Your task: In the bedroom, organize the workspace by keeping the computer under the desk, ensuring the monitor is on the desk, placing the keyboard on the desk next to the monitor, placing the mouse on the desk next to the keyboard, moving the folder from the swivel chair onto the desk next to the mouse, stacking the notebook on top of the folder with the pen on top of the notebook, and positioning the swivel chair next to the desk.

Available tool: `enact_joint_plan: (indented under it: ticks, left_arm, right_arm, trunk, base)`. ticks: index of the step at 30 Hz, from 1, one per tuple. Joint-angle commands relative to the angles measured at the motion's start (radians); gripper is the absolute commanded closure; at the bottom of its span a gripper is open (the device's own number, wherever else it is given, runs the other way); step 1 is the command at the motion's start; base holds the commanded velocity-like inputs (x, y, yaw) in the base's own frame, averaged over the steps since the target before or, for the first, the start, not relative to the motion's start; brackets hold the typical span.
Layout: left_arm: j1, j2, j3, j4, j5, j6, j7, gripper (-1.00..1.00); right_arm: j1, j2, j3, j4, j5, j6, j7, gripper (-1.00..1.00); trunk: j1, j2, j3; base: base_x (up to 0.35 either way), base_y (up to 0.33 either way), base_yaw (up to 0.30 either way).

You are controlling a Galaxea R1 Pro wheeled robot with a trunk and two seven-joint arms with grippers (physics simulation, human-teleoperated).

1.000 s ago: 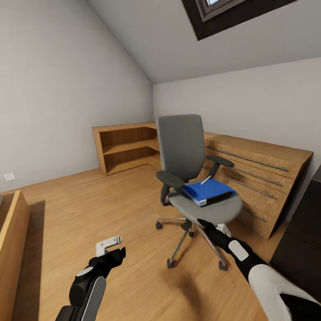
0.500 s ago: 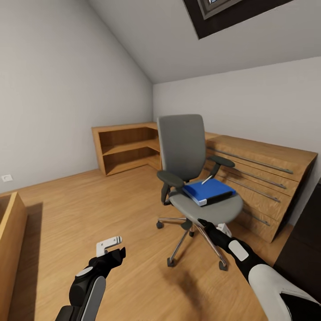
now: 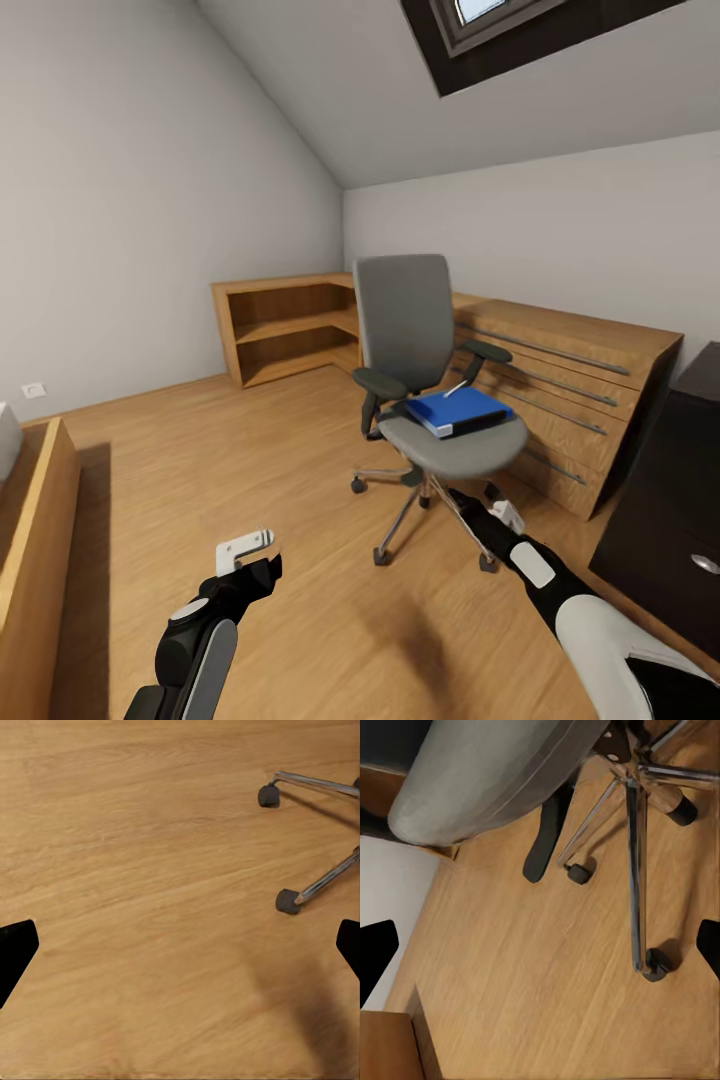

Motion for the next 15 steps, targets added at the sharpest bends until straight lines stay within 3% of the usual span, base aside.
enact_joint_plan:
  ticks: [1,6,11,15]
  left_arm:
    - [-0.001,0.000,-0.001,-0.001,0.011,0.002,0.010,-1.00]
    - [-0.001,0.000,-0.001,-0.001,0.011,0.002,0.010,-1.00]
    - [-0.001,0.000,-0.002,-0.001,0.009,0.002,0.010,-1.00]
    - [-0.001,0.000,-0.002,-0.001,0.009,0.002,0.011,-1.00]
  right_arm:
    - [0.000,0.001,-0.005,0.004,-0.005,-0.010,0.003,-1.00]
    - [0.000,0.007,-0.005,0.019,0.001,-0.105,-0.010,-1.00]
    - [0.000,0.011,0.030,0.032,0.020,-0.175,-0.099,-1.00]
    - [0.000,0.013,0.043,0.035,0.032,-0.217,-0.124,-1.00]
  trunk:
    - [-0.001,0.000,-0.001]
    - [-0.001,0.000,-0.001]
    - [-0.003,0.001,0.018]
    - [-0.005,0.002,0.034]
  base:
    - [-0.335,0.000,0.000]
    - [-0.118,0.000,0.000]
    - [-0.012,0.000,0.000]
    - [-0.003,0.000,0.000]
